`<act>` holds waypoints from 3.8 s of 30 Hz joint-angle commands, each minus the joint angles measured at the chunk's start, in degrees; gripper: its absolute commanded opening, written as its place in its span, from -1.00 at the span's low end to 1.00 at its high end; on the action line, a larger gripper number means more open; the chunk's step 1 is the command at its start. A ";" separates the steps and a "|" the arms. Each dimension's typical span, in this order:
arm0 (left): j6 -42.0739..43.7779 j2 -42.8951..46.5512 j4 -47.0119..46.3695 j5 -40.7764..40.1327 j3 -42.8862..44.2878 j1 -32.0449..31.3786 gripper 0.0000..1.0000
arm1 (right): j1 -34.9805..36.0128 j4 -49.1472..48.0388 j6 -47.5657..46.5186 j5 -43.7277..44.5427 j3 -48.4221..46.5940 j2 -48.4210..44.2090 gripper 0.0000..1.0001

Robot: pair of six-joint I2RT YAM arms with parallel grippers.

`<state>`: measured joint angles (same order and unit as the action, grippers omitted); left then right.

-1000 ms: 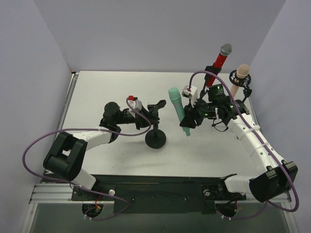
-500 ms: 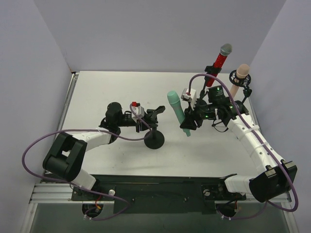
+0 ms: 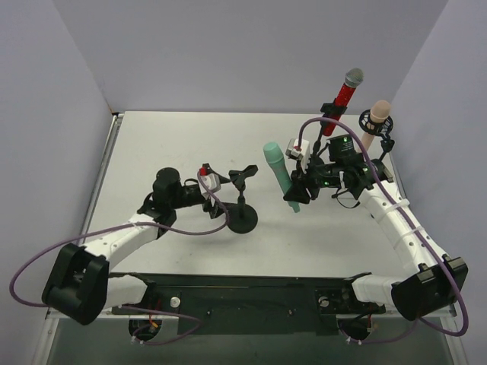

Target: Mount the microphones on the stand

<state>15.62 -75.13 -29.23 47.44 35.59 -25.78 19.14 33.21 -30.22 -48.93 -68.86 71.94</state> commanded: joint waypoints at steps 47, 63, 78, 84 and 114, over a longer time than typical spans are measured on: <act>-18.25 6.93 -14.89 -15.37 1.93 -7.44 -0.40 | 3.01 8.80 -17.86 -1.96 -19.03 13.31 -1.00; -19.13 6.49 -14.10 -12.99 2.11 -6.83 -0.92 | 5.91 9.24 -25.23 -3.54 -23.16 20.42 -1.00; -23.70 6.23 -16.73 -10.44 1.06 -5.86 -0.87 | 9.25 11.61 -35.44 -8.99 -21.93 23.42 -1.00; -25.28 6.66 -17.52 -10.88 0.53 -5.86 -0.41 | 10.13 11.44 -34.56 -9.26 -20.96 23.51 -0.84; -25.02 24.77 -13.04 -21.41 -12.91 -5.51 0.79 | 5.12 11.44 -24.72 -8.56 -21.41 19.29 0.99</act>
<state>-9.50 -53.65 -42.94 31.29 24.62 -31.40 24.97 43.57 -56.47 -58.11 -90.00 95.02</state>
